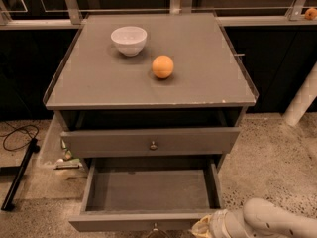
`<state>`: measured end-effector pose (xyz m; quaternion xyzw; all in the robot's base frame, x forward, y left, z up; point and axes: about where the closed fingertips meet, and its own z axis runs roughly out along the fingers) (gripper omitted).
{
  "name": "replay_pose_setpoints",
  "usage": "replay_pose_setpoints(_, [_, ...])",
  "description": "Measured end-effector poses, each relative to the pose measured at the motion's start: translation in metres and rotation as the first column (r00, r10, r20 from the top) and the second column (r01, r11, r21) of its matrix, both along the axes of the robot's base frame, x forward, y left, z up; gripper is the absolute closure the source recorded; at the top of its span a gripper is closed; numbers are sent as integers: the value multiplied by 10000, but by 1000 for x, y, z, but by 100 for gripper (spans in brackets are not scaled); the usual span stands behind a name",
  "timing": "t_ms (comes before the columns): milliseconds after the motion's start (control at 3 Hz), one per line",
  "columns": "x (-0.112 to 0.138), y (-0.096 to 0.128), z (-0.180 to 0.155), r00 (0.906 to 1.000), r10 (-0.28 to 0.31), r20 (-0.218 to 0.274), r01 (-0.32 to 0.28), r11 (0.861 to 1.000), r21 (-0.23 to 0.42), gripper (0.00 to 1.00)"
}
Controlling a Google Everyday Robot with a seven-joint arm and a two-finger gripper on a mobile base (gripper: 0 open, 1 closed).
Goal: Close middle drawer
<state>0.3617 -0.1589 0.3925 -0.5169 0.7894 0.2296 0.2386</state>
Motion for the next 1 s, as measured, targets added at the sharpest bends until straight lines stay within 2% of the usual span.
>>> replay_pose_setpoints(333, [-1, 0, -1, 10000, 0, -17, 0, 10000, 13, 81])
replay_pose_setpoints(1000, [-1, 0, -1, 10000, 0, -18, 0, 10000, 13, 34])
